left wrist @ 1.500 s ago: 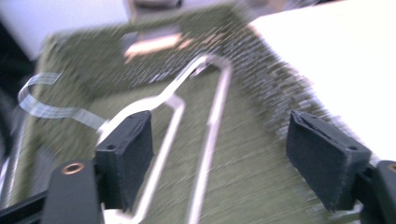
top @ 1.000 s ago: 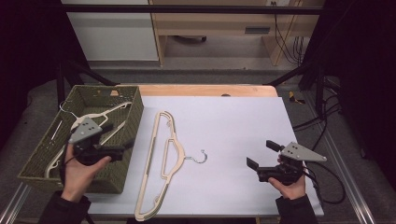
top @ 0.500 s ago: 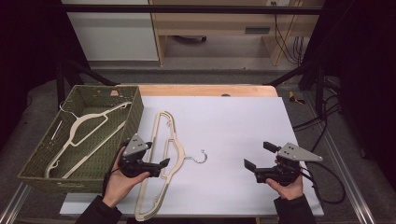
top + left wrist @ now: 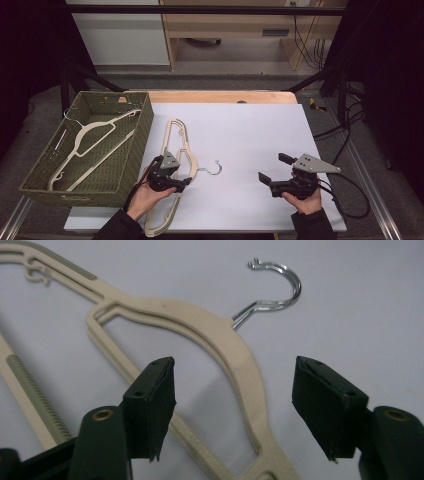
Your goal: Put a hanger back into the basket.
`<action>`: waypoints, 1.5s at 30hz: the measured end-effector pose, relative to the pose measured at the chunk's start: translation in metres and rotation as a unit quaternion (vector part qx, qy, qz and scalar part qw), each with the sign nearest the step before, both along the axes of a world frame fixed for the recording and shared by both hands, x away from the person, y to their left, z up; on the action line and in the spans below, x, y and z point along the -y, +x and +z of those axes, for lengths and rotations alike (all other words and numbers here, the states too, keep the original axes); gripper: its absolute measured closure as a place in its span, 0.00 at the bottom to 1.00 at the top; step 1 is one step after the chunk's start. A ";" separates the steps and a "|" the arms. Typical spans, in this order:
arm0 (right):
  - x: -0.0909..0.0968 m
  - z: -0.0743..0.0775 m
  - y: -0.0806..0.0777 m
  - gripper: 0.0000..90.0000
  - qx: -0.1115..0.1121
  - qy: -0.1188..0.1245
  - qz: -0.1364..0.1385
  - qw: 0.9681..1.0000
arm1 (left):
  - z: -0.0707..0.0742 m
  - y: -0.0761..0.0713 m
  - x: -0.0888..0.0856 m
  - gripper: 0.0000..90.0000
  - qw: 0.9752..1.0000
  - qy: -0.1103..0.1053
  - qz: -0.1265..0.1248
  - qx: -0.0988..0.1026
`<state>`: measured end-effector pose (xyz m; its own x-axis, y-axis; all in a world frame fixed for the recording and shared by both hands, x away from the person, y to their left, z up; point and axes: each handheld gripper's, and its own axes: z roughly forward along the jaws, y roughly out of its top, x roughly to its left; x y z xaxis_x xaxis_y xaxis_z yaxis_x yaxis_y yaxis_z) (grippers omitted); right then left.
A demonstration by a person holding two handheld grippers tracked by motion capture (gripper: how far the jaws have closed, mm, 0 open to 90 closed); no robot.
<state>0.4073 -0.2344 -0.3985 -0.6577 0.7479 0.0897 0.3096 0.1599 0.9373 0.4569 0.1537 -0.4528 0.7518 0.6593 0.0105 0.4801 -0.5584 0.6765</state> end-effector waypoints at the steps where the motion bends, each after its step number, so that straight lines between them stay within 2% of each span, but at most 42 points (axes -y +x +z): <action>1: -0.001 -0.001 0.000 0.04 -0.001 -0.001 0.001 1.000 | -0.003 0.000 0.001 0.44 1.000 0.001 -0.003 -0.005; 4: -0.003 -0.002 0.001 0.05 -0.003 -0.002 0.003 1.000 | -0.009 0.002 0.005 0.50 1.000 0.011 -0.009 -0.020; 8: -0.004 -0.003 0.001 0.05 -0.006 -0.005 0.006 1.000 | -0.014 0.002 0.008 0.58 0.999 0.018 -0.011 -0.030; 13: -0.007 -0.005 0.003 0.05 -0.008 -0.006 0.012 1.000 | -0.016 0.001 0.010 0.65 0.999 0.022 -0.002 -0.024; 17: -0.015 -0.006 0.006 0.06 -0.011 -0.010 0.020 1.000 | -0.015 0.000 0.013 0.67 0.999 0.026 0.012 -0.032; 21: -0.031 -0.008 0.015 0.06 -0.019 -0.016 0.038 0.999 | -0.013 -0.001 0.015 0.81 0.999 0.030 0.013 -0.039; 27: -0.068 -0.013 0.038 0.09 -0.028 -0.023 0.069 0.997 | -0.013 -0.002 0.015 0.82 0.998 0.027 0.022 -0.043; 30: -0.087 -0.018 0.050 0.12 -0.032 -0.027 0.082 0.996 | -0.013 -0.003 0.015 0.83 0.998 0.017 0.030 -0.044; 31: -0.099 -0.021 0.058 0.13 -0.036 -0.026 0.090 0.995 | -0.012 -0.003 0.014 0.83 0.999 0.014 0.028 -0.045; 33: -0.105 -0.023 0.061 0.15 -0.038 -0.029 0.091 0.995 | -0.010 -0.003 0.012 0.84 0.999 0.003 0.030 -0.042; 34: -0.109 -0.025 0.065 0.17 -0.039 -0.031 0.095 0.994 | -0.007 -0.004 0.010 0.86 0.999 0.001 0.027 -0.033; 35: -0.113 -0.027 0.068 0.18 -0.042 -0.032 0.099 0.994 | -0.003 -0.005 0.007 1.00 0.999 -0.014 0.031 -0.021; 36: -0.117 -0.029 0.070 0.20 -0.043 -0.035 0.100 0.993 | 0.000 -0.004 0.005 1.00 0.999 -0.024 0.030 -0.029; 37: -0.121 -0.031 0.072 0.21 -0.045 -0.040 0.103 0.993 | 0.001 -0.004 0.004 1.00 0.999 -0.021 0.026 -0.033; 38: -0.124 -0.034 0.075 0.22 -0.045 -0.044 0.107 0.992 | 0.001 -0.004 0.004 1.00 0.999 -0.011 0.029 -0.027; 41: -0.128 -0.041 0.080 0.22 -0.053 -0.052 0.103 0.992 | -0.003 -0.004 0.007 1.00 0.999 -0.010 0.028 -0.016; 42: -0.128 -0.043 0.081 0.23 -0.049 -0.066 0.098 0.992 | -0.004 -0.004 0.008 0.93 1.000 -0.009 0.024 -0.015; 45: -0.129 -0.045 0.083 0.28 -0.047 -0.075 0.102 0.991 | -0.003 -0.005 0.009 0.88 1.000 -0.005 0.018 -0.010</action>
